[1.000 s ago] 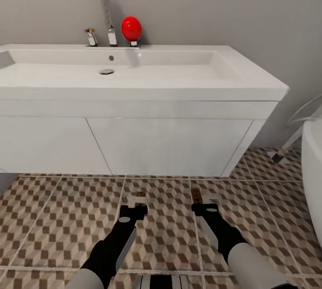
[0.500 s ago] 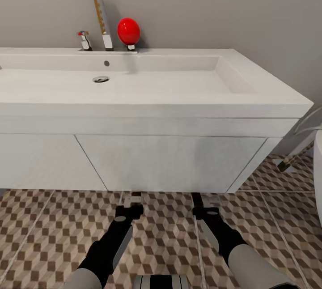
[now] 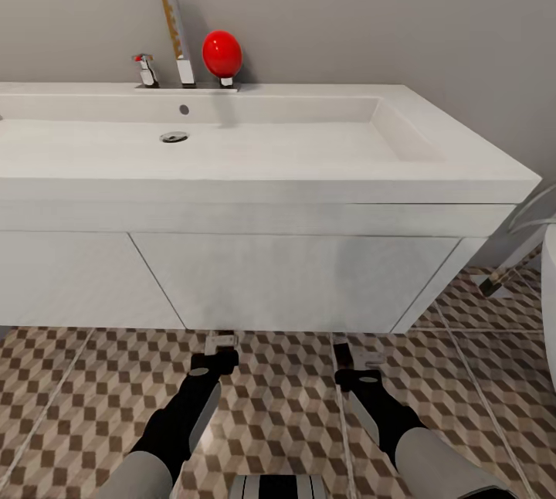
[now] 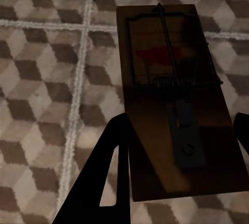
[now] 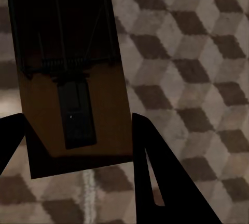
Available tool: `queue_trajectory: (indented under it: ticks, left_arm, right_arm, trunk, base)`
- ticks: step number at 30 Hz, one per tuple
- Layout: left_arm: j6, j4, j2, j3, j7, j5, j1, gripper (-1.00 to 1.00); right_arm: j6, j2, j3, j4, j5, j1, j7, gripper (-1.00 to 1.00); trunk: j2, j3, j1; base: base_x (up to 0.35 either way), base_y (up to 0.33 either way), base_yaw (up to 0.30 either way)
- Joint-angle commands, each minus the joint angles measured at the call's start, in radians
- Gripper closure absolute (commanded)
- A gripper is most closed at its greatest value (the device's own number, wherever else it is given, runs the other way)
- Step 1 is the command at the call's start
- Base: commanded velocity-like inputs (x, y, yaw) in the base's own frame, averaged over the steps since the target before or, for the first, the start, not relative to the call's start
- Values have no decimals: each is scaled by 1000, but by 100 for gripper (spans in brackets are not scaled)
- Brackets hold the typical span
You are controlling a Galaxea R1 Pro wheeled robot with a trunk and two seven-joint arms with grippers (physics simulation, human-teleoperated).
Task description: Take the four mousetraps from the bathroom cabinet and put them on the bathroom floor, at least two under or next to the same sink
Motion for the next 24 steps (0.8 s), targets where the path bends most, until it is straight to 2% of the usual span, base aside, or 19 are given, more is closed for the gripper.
queue_trajectory:
  ticks: [1, 11, 24]
  left_arm:
    - [6, -1, 0, -6, 9, 3, 0, 100]
    - [9, -13, -6, -3, 19, -3, 0, 100]
    - [9, -11, -6, -6, 60, -6, 0, 100]
  right_arm:
    - [4, 0, 8, -2, -12, 0, -8, 100]
    - [4, -1, 9, -2, -10, 0, -8, 100]
    - [4, 0, 8, -17, -10, 0, -8, 100]
  trunk:
    - [0, -1, 0]
    - [0, -1, 0]
    - [-3, -51, 6]
  base:
    - [0, 0, 0]
    - [0, 0, 0]
    - [0, 0, 0]
